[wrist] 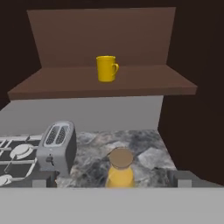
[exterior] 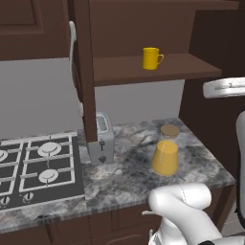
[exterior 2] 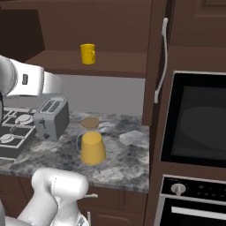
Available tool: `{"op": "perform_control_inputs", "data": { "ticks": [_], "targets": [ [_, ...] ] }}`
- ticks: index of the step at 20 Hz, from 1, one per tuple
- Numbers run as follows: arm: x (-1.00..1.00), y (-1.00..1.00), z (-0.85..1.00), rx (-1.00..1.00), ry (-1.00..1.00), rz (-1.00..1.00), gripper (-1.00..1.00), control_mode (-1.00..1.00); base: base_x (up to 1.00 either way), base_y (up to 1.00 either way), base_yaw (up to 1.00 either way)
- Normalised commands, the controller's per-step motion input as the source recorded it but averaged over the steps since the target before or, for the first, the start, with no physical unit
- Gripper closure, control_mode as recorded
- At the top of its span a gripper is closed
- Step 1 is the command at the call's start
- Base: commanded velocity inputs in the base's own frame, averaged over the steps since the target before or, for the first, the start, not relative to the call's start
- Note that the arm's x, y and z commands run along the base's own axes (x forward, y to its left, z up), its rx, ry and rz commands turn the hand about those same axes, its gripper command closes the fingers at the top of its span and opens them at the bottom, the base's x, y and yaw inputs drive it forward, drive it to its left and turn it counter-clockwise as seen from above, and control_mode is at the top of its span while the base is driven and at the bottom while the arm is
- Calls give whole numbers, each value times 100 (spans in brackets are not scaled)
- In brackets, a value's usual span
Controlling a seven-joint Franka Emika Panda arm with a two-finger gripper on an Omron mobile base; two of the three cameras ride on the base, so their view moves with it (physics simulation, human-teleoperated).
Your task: There is a tray on the dining counter. Grab the cup, mug, and pitcher and place them on the tray. The pitcher may be placed next to the tray if it cannot fit the tray.
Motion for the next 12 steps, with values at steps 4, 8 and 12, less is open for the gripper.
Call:
{"op": "perform_control_inputs", "data": {
  "ticks": [4, 8, 12],
  "targets": [
    [21, 0, 22, 0, 0, 0, -100, -100, 0, 0, 0],
    [18, 0, 24, 0, 0, 0, -100, -100, 0, 0, 0],
    [23, 0, 7, 0, 0, 0, -100, -100, 0, 0, 0]
  ]
}}
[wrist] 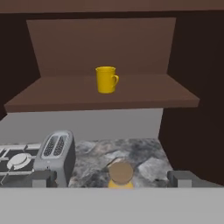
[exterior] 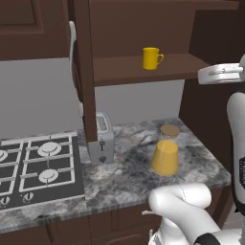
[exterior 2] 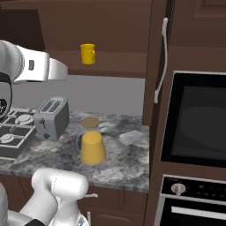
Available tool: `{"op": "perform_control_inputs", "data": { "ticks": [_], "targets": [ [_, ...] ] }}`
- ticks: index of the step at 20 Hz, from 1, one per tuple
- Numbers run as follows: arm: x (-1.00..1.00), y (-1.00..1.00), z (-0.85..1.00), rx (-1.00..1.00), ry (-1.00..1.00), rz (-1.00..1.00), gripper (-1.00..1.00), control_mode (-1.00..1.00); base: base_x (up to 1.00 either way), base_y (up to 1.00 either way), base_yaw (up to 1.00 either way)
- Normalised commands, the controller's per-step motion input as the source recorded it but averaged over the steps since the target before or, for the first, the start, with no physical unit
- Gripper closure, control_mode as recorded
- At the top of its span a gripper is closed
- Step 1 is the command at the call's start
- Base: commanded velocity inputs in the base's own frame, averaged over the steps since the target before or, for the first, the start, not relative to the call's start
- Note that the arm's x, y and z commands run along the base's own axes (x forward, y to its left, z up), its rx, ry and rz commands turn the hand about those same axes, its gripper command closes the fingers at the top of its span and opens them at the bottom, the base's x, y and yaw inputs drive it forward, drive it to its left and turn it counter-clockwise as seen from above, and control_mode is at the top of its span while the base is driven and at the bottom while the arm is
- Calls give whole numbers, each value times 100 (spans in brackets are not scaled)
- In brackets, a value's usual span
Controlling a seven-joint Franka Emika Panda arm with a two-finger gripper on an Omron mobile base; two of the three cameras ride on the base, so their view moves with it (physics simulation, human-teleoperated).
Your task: There is a tray on the dining counter. Grab the cup, mug, and pitcher and place them on the tray. The pitcher may be placed next to the tray if it cannot fit the tray.
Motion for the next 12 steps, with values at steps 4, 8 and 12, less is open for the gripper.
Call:
{"op": "perform_control_inputs", "data": {
  "ticks": [4, 8, 12],
  "targets": [
    [36, 0, 0, 0, 0, 2, -100, -100, 0, 0, 0],
    [42, 0, 0, 0, 0, 1, -100, -100, 0, 0, 0],
    [40, 0, 0, 1, 0, 2, -100, -100, 0, 0, 0]
  ]
}}
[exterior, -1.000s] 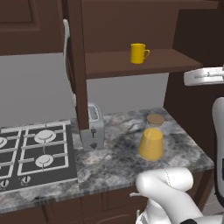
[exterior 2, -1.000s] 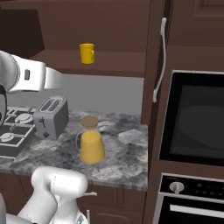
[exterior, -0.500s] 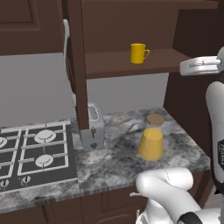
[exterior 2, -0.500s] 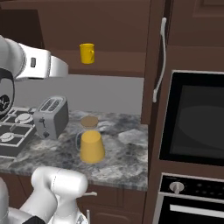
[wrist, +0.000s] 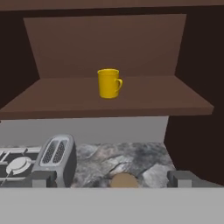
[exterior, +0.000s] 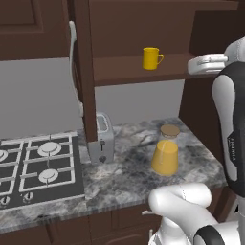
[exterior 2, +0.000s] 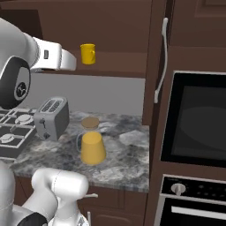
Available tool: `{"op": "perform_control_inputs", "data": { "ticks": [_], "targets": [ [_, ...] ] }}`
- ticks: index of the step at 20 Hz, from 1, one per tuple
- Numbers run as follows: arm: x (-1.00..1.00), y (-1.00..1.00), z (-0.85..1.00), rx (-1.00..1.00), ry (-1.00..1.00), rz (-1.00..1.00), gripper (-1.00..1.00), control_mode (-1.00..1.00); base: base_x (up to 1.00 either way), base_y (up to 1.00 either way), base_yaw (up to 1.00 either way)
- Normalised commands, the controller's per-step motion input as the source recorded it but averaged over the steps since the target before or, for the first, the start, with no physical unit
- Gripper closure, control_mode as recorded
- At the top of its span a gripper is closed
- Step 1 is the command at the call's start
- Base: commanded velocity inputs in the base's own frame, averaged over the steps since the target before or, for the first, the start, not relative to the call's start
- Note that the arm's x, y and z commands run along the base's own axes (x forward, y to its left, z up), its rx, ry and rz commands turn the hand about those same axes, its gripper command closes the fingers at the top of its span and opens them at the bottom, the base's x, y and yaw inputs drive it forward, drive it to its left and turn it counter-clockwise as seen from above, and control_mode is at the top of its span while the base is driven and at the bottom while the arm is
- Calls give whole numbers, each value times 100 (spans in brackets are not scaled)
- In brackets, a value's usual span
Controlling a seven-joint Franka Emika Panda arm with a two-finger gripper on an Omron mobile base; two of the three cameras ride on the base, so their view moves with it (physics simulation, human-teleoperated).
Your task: There is a tray on the dining counter. Grab the cup, mug, and pitcher and place them on the tray. The pitcher may be placed next to the tray if it cannot fit the tray.
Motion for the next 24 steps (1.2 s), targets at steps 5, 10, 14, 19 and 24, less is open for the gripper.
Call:
{"op": "perform_control_inputs", "data": {
  "ticks": [5, 10, 14, 19, 24],
  "targets": [
    [32, 0, 0, 1, 0, 3, -100, -100, 0, 0, 0],
    [17, 0, 0, 2, 1, 3, -100, -100, 0, 0, 0],
    [20, 0, -4, 0, 0, 5, -100, -100, 0, 0, 0],
    [31, 0, -7, 0, 0, 4, -100, -100, 0, 0, 0],
    [28, 0, -11, 0, 0, 4, -100, -100, 0, 0, 0]
  ]
}}
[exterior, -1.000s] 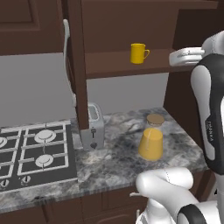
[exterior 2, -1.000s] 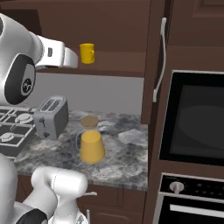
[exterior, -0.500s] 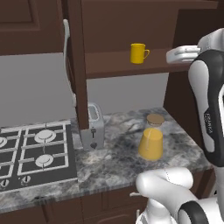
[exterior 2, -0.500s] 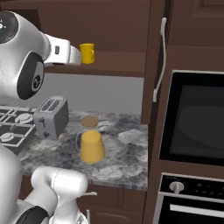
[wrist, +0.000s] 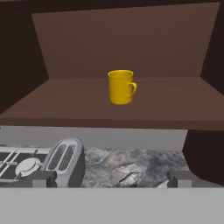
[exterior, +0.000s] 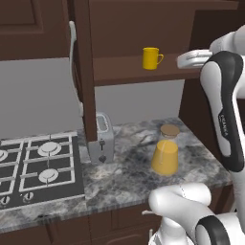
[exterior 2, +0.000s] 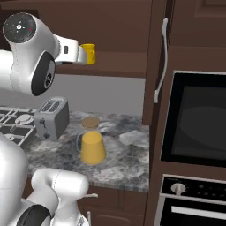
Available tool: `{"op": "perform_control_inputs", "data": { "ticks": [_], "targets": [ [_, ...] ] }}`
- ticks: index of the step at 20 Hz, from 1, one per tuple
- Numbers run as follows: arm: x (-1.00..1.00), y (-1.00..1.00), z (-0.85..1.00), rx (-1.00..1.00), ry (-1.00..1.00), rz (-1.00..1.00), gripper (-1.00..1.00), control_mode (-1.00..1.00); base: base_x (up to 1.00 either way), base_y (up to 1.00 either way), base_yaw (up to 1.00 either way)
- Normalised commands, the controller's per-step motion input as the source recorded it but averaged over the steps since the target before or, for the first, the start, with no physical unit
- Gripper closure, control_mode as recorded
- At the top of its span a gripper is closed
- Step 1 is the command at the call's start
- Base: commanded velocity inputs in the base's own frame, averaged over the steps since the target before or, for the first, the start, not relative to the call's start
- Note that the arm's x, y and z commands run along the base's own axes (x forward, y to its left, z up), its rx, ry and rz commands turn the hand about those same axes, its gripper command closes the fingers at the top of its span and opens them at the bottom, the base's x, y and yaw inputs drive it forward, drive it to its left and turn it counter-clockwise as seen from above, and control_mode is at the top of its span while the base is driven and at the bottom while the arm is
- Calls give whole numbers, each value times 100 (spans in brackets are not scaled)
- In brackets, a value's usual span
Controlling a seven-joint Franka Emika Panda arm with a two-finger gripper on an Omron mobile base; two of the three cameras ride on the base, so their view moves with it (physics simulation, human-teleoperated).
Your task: There is a tray on the dining counter. Grab the cup, mug, and pitcher and place them on the tray. The pitcher may be placed next to the tray if it cannot fit the tray.
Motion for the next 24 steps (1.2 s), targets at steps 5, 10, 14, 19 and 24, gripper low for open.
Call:
{"op": "perform_control_inputs", "data": {
  "ticks": [5, 10, 14, 19, 24],
  "targets": [
    [37, 0, -15, 0, 0, 5, -100, -100, 0, 0, 0],
    [44, -3, -4, 3, 0, 6, -100, -100, 0, 0, 0],
    [51, -2, -2, 7, 0, 8, -100, -100, 0, 0, 0],
    [28, -6, 0, 6, 0, 10, -100, -100, 0, 0, 0],
    [28, 0, -2, 1, 0, 6, -100, -100, 0, 0, 0]
  ]
}}
